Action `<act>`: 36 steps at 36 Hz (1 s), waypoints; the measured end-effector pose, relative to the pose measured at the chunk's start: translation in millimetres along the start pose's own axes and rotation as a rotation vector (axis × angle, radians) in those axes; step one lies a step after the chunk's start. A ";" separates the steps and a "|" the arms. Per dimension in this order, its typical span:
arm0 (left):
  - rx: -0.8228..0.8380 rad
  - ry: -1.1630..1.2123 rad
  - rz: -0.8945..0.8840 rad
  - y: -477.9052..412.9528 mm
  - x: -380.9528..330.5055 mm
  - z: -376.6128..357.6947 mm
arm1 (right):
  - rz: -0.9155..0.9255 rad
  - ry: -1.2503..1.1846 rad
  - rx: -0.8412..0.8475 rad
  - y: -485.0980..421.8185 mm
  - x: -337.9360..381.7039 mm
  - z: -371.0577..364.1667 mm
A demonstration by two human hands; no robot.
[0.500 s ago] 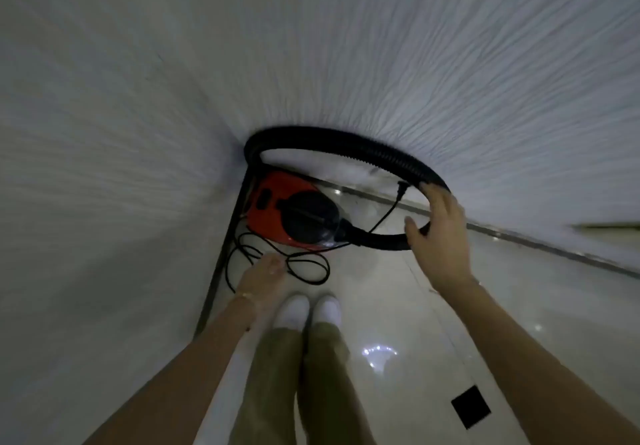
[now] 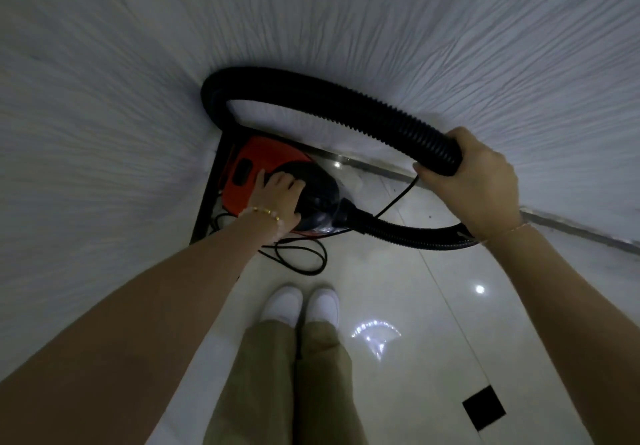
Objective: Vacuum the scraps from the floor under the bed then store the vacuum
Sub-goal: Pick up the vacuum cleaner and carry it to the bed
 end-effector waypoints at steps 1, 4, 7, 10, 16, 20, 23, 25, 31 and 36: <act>-0.012 -0.025 -0.002 -1.7 -0.4 3.2 | -0.014 -0.010 0.069 -0.4 1.9 2.1; 0.055 -0.156 -0.059 -3.2 -8.0 14.4 | -0.053 -0.160 0.288 4.2 7.9 7.8; 0.168 -0.256 -0.160 9.9 -15.8 10.7 | -0.092 -0.323 0.442 21.3 19.7 13.3; 0.224 -0.215 -0.190 35.0 -9.9 7.5 | -0.108 -0.453 0.401 44.1 28.3 26.1; 0.253 -0.059 -0.244 102.9 -6.6 36.9 | -0.205 -0.466 0.295 101.4 39.2 90.2; 0.237 0.088 -0.221 170.6 -14.1 63.7 | -0.285 -0.474 0.240 157.3 52.2 145.6; 0.201 0.197 -0.196 224.9 -23.0 90.1 | -0.344 -0.441 0.184 205.9 59.2 190.4; 0.164 0.246 -0.206 262.1 -32.3 112.1 | -0.387 -0.443 0.149 238.9 61.8 221.9; 0.010 0.153 -0.329 355.6 -76.5 172.0 | -0.532 -0.556 -0.080 342.9 55.3 300.5; -0.084 0.131 -0.442 403.0 -112.5 208.7 | -0.623 -0.671 -0.246 425.4 47.5 346.2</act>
Point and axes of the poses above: each hand's wrist, its own y-axis away from the middle knuckle, its own z-axis out of the back of the hand, x = y × z, the point moved 2 cm from there along -y, towards the middle knuckle, and after that the axes turned 4 degrees about x, right-handed, at the moved point
